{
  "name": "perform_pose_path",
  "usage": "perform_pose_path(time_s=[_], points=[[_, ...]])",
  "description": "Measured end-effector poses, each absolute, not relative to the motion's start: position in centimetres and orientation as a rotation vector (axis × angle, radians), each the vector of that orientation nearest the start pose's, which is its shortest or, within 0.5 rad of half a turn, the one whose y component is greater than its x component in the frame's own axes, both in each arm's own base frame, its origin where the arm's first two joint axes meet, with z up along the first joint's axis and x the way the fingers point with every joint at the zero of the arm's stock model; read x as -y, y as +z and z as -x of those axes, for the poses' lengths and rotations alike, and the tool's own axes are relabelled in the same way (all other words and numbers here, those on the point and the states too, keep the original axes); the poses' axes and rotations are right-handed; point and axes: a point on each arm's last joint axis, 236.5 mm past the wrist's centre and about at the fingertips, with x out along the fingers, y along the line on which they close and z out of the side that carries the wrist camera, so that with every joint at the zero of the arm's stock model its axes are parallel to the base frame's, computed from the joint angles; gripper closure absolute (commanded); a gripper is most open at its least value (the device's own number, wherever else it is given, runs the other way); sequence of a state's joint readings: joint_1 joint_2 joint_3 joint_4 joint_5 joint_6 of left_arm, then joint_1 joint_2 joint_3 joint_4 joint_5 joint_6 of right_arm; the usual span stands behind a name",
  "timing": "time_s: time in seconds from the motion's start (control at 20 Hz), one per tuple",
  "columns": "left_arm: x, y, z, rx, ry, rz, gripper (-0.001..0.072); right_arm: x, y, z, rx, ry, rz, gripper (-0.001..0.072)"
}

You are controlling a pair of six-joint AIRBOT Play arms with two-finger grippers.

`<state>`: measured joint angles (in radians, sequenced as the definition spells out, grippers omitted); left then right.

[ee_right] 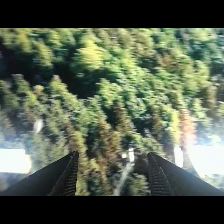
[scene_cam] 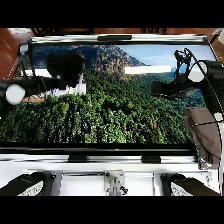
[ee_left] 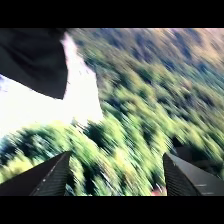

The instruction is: Fold the shirts.

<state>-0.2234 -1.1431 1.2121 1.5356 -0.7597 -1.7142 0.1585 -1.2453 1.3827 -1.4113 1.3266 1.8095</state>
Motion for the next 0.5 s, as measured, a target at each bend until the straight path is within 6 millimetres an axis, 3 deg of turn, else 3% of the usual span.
perform_pose_path(time_s=[0.15, 0.25, 0.35, 0.5], points=[[7.9, 14.2, -51.9, -0.726, -0.096, 0.112, -0.0013, -11.0, 9.5, -37.8, -1.231, 0.148, -0.284, 0.0171], [5.9, 12.4, -55.8, -0.786, -0.049, 0.12, -0.0013, -11.6, 9.5, -37.3, -1.253, 0.168, -0.302, 0.0171], [4.2, 8.7, -58.0, -0.89, -0.01, 0.126, -0.0013, -12.0, 9.5, -36.8, -1.273, 0.181, -0.312, 0.0171], [2.5, 2.4, -58.9, -1.04, 0.031, 0.132, -0.0013, -12.2, 9.4, -36.4, -1.288, 0.192, -0.315, 0.0171]])
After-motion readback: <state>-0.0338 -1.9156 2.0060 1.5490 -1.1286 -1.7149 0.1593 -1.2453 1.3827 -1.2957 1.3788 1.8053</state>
